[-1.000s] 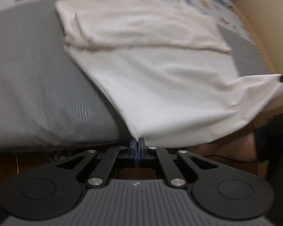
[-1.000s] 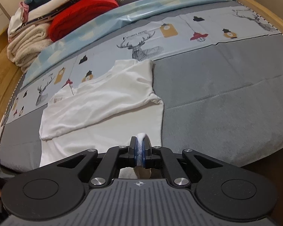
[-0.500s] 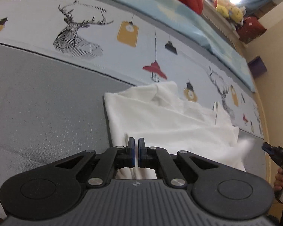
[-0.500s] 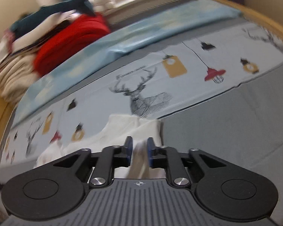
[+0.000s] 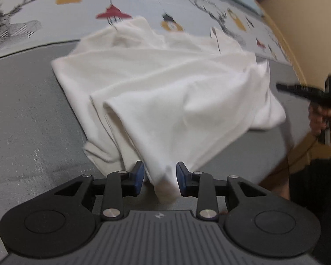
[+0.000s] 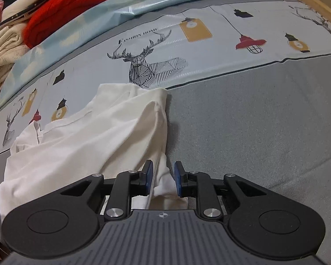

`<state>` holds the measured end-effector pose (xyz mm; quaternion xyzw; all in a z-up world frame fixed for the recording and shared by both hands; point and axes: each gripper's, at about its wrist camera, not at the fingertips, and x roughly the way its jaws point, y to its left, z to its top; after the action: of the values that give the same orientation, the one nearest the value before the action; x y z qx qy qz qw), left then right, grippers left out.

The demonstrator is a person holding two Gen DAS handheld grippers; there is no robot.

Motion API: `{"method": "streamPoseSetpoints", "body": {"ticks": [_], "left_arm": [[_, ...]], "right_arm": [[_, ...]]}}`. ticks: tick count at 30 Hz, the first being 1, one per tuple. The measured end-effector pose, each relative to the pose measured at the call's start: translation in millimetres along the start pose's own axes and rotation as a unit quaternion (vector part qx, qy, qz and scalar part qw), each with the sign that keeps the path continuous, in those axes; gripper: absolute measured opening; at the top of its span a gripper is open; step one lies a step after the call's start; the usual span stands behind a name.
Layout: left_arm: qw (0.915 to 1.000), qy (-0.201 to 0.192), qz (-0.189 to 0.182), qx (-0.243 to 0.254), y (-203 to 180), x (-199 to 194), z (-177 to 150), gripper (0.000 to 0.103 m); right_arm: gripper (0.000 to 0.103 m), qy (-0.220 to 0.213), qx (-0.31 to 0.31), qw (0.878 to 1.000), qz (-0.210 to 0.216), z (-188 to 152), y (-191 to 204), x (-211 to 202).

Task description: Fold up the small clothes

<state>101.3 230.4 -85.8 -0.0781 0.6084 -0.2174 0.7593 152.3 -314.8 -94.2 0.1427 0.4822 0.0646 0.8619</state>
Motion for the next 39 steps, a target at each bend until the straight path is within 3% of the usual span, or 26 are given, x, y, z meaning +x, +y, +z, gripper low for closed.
{"method": "streamPoseSetpoints", "body": {"ticks": [3,5,6,8,11,12,13,14,15,16,17,18,21,24,27,32,38,39], "left_arm": [[0.9989,0.034,0.011,0.029,-14,18,-4,0.029],[0.9977,0.042,0.004,0.053,-22,23,-7,0.006],[0.9974,0.037,-0.005,0.062,-25,20,-7,0.006],[0.9976,0.003,-0.037,0.059,-24,6,-2,0.006],[0.9919,-0.093,-0.086,-0.004,-5,-27,14,0.006],[0.9845,-0.139,-0.1,-0.037,5,-39,19,0.006],[0.971,-0.196,-0.111,-0.08,17,-52,23,0.006],[0.9535,-0.248,-0.118,-0.125,27,-64,24,0.006],[0.9289,-0.295,-0.127,-0.183,40,-73,24,0.008],[0.9122,-0.316,-0.144,-0.218,49,-76,23,0.008],[0.9095,-0.317,-0.144,-0.228,53,-75,24,0.013],[0.9159,-0.311,-0.117,-0.225,52,-73,25,0.015],[0.9469,-0.265,-0.045,-0.176,40,-55,30,0.016],[0.9639,-0.229,0.005,-0.136,32,-29,32,0.029],[0.9701,-0.209,0.023,-0.12,35,-13,26,0.03],[0.9716,-0.203,0.047,-0.112,37,16,39,0.039],[0.9762,-0.191,0.067,-0.078,26,39,64,0.039],[0.9772,-0.188,0.071,-0.068,24,42,66,0.036]], "right_arm": [[0.022,-0.007,-0.003,1.0,0.012,1,1,-2],[0.022,-0.009,0.002,1.0,0.011,2,0,0],[0.022,-0.008,0.005,1.0,0.011,3,0,2],[0.022,-0.009,0.009,1.0,0.011,4,0,4],[0.022,-0.008,0.016,1.0,0.01,3,0,7],[0.022,-0.009,0.018,1.0,0.011,3,0,7],[0.022,-0.012,0.019,1.0,0.012,4,0,7],[0.022,-0.015,0.021,1.0,0.012,4,0,7],[0.022,-0.019,0.025,0.999,0.012,5,0,7],[0.022,-0.024,0.029,0.999,0.013,6,0,6],[0.022,-0.029,0.033,0.999,0.014,7,0,6],[0.022,-0.035,0.034,0.999,0.016,7,0,6],[0.024,-0.039,0.032,0.999,0.017,9,3,8],[0.028,-0.034,0.031,0.999,0.013,10,5,13],[0.029,-0.029,0.039,0.999,-0.002,12,2,16],[0.029,-0.022,0.05,0.998,0.009,14,2,23],[0.029,-0.024,0.052,0.998,0.009,22,6,33],[0.029,-0.024,0.055,0.998,0.008,24,6,35]]}}
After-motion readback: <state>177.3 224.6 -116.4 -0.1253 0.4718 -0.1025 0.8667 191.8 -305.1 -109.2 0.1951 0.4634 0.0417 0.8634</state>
